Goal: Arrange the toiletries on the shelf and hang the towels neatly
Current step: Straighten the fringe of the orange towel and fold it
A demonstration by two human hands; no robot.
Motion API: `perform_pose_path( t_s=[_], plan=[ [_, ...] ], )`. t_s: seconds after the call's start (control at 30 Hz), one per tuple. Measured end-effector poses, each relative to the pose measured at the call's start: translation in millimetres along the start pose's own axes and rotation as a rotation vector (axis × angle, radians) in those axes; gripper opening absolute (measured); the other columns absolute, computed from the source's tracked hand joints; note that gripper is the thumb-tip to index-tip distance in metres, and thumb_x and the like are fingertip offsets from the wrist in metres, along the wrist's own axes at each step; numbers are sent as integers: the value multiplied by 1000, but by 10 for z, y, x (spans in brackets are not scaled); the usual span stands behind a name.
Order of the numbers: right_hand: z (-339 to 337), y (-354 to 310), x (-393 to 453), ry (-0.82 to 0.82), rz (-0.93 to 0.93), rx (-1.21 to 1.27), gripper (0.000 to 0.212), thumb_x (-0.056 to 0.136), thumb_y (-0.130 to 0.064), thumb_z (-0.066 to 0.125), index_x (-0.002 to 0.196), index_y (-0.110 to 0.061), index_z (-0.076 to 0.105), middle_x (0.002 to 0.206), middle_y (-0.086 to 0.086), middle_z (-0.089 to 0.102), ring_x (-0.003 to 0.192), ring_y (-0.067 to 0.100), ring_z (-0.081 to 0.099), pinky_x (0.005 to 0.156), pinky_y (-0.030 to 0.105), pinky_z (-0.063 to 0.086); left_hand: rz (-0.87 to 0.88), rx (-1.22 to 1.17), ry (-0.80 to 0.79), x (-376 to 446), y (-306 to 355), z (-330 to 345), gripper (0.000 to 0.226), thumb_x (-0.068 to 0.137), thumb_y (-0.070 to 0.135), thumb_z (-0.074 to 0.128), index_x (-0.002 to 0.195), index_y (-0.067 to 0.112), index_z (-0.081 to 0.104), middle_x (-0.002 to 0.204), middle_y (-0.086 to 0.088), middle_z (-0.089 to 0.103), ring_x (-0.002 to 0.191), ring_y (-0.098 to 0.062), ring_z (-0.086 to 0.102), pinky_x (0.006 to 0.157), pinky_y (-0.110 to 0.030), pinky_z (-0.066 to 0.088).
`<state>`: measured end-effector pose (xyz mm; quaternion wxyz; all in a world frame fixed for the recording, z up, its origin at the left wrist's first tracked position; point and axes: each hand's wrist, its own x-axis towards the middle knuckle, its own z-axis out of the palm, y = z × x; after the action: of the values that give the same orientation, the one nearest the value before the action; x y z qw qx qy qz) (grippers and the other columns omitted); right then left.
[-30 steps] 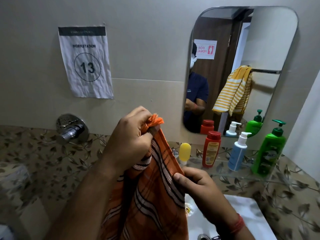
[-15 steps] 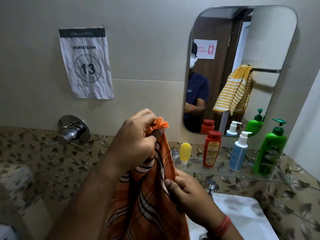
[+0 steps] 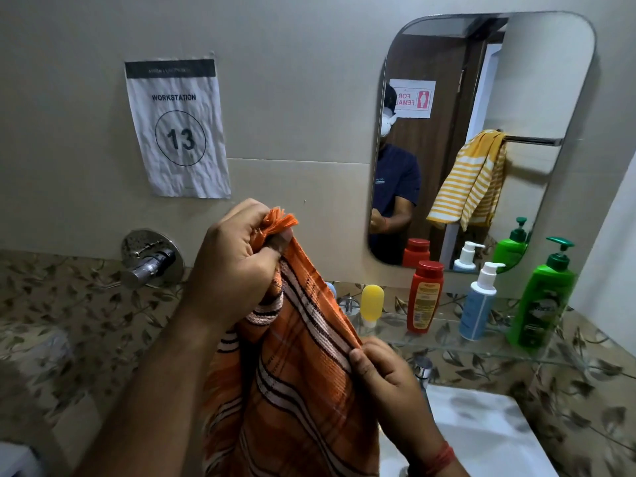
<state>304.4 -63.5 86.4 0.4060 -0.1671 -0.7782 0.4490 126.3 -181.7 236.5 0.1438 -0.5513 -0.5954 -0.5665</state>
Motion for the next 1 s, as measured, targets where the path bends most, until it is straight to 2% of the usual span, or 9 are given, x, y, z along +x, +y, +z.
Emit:
perform_pose_path(
  t_s=[0.23,0.33,0.47,0.53,0.6,0.63,0.8,0.9,1.0],
  plan=[
    [-93,-61,-2,9,-126,-210,29,88,-45,59,74,-19,59,78,-5,53,74,15,56,65,40,46,-55,34,19,-40,-115,-91,18,92,31,61,80,19,56,74,-3,52,62,-29,59,61,-48,52],
    [-112,-193,-43,98,-190,-197,25,90,-41,55,75,-21,56,78,-6,50,73,15,54,62,32,44,-152,277,12,1,-353,-159,20,93,27,64,79,15,58,79,0,55,77,-27,58,72,-43,48],
    [-117,-497,-57,-19,-284,-286,12,90,-28,52,79,-24,48,85,-14,45,78,5,50,63,15,37,-353,557,-75,-57,-603,-202,19,90,28,68,86,12,59,89,-9,65,91,-34,62,74,-40,46],
    [-126,-645,-17,-97,-358,-340,23,91,-17,56,83,-35,44,90,-23,44,83,-4,48,67,9,36,-330,209,-232,-184,-468,-113,26,86,41,72,92,18,63,89,-3,71,89,-22,68,74,-36,49],
    [-145,-776,37,-160,-400,-382,31,91,-14,58,90,-42,45,96,-34,43,89,-12,47,70,5,37,-327,-325,-520,-329,-265,41,43,79,53,72,105,20,65,108,2,74,99,-13,70,83,-29,54],
    [-163,-820,64,-181,-426,-387,29,91,-14,57,94,-41,48,100,-37,43,93,-16,46,72,3,37,-305,-428,-628,-382,-211,114,49,78,58,71,109,21,63,116,4,73,104,-16,70,86,-30,56],
    [-303,-895,129,-215,-481,-407,32,91,-13,60,89,-42,47,93,-32,41,85,-11,46,68,3,35,-275,-507,-842,-447,-134,273,54,71,66,70,106,26,60,89,7,63,78,-12,61,69,-23,49],
    [-365,-902,111,-224,-484,-388,27,91,-20,57,87,-43,45,90,-27,42,81,-6,47,66,6,35,-207,-483,-891,-440,-75,336,35,78,62,68,101,36,63,89,13,63,82,-7,61,73,-23,48],
    [-430,-864,86,-223,-460,-377,14,92,-23,57,81,-27,50,86,-15,45,78,3,47,64,10,35,-173,-493,-874,-431,-55,417,30,89,50,61,101,23,66,89,-1,64,85,-15,62,75,-35,51]
  ],
)
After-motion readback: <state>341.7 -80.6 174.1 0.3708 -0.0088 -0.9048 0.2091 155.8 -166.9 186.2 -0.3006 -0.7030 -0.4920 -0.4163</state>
